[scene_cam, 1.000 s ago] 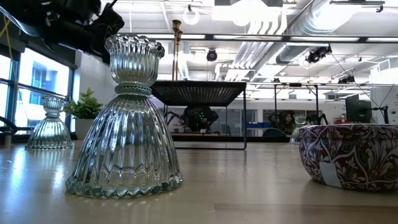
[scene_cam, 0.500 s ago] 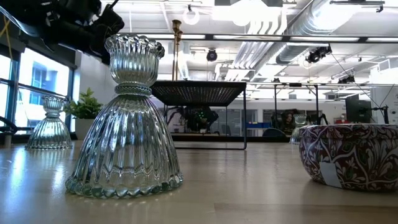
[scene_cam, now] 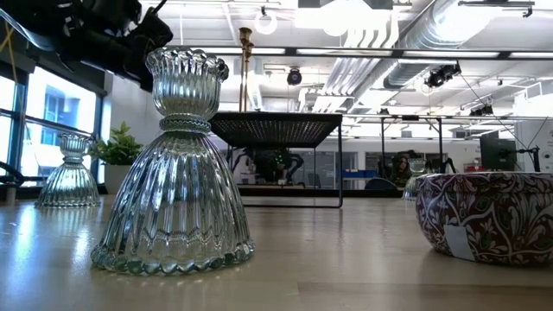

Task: Pick & Place candle stick holders
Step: Put the gold candle holder on the shelf aligned with the other gold candle holders

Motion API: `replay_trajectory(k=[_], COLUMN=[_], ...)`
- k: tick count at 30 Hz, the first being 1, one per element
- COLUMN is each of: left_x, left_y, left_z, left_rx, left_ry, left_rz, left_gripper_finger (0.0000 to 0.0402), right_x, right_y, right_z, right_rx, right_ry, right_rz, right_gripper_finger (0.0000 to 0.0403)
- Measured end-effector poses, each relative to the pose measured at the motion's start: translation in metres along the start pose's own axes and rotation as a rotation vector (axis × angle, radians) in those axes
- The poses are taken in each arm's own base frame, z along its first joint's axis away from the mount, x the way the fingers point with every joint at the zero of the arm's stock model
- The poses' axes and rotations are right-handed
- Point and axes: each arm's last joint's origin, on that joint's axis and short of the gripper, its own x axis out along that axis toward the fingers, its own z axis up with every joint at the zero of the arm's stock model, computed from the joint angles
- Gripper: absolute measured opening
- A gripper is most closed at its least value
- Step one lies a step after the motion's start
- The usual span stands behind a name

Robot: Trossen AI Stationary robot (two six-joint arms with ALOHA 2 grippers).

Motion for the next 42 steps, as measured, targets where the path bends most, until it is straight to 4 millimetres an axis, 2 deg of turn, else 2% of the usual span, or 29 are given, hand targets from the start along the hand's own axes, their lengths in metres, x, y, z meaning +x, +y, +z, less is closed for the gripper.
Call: replay_trajectory(k=[4, 15, 18, 23, 27, 30, 36, 39, 42], left_x=[0.0, 0.0, 0.0, 0.0, 0.0, 0.0, 0.0, 0.0, 0.0], left_y=[0.0, 0.0, 0.0, 0.0, 0.0, 0.0, 0.0, 0.0, 0.0], left_z=[0.0, 0.0, 0.0, 0.0, 0.0, 0.0, 0.0, 0.0, 0.0], left_rx=[0.0, 0.0, 0.0, -0.003, -0.003, -0.006, -0.025, -0.026, -0.026], left_ry=[0.0, 0.0, 0.0, 0.0, 0.0, 0.0, 0.0, 0.0, 0.0], left_rz=[0.0, 0.0, 0.0, 0.0, 0.0, 0.0, 0.0, 0.0, 0.0], left_gripper_finger=[0.0028, 0.0028, 0.0028, 0.0028, 0.0028, 0.0028, 0.0028, 0.0028, 0.0028], right_x=[0.012, 0.013, 0.008, -0.011, -0.022, -0.018, 0.011, 0.024, 0.029], right_y=[-0.001, 0.001, -0.001, -0.011, -0.019, -0.02, -0.025, -0.023, -0.015], right_z=[0.002, 0.007, 0.014, 0.032, 0.059, 0.089, 0.158, 0.187, 0.214], right_rx=[-0.023, -0.065, -0.063, -0.049, -0.077, -0.148, -0.329, -0.426, -0.541], right_ry=[0.022, 0.032, 0.037, 0.012, -0.035, -0.054, -0.091, -0.08, -0.106], right_rz=[0.008, 0.025, 0.05, 0.155, 0.241, 0.301, 0.395, 0.358, 0.314], right_gripper_finger=[0.0242, 0.014, 0.0129, 0.0129, 0.0129, 0.0129, 0.0129, 0.0129, 0.0129])
